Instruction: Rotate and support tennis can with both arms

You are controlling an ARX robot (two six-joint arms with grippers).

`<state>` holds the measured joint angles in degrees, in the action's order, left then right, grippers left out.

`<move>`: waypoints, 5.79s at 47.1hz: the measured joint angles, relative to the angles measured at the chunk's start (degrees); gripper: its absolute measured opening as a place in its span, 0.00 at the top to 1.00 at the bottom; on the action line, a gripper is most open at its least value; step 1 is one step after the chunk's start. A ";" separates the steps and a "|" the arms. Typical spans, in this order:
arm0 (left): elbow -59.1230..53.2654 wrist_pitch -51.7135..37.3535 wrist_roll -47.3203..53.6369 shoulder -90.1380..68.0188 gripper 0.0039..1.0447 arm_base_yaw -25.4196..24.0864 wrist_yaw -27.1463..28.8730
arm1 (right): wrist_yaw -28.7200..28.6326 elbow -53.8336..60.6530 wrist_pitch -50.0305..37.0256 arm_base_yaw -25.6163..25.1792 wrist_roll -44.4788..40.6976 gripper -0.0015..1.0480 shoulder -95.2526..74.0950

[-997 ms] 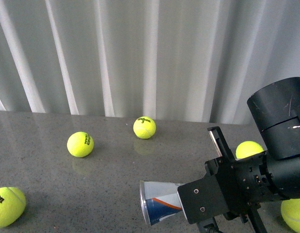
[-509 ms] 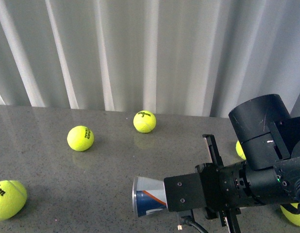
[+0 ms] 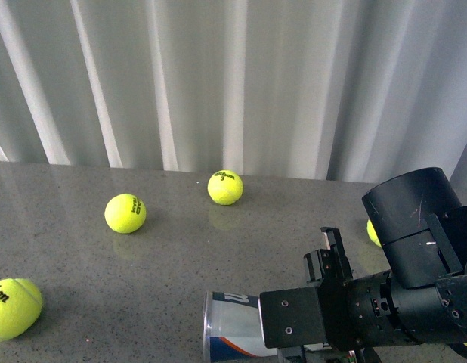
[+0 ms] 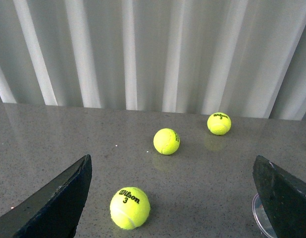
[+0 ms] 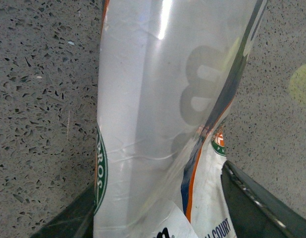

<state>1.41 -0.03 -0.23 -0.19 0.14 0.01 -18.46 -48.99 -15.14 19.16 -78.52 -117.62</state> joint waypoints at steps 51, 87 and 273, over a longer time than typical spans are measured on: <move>0.00 0.00 0.00 0.00 0.06 0.00 0.00 | -1.33 5.18 0.72 -1.14 46.84 0.07 29.05; 0.00 0.00 0.00 0.00 0.06 0.00 0.00 | 31.50 26.12 -0.46 -12.41 83.97 0.08 59.98; 16.68 -32.72 -14.91 -83.78 0.06 0.26 -35.26 | 18.36 48.72 15.10 -19.02 78.53 0.07 117.42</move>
<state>18.09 -32.75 -15.14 -83.96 0.40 -35.24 -0.10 -0.27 -0.03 0.14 0.01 -0.21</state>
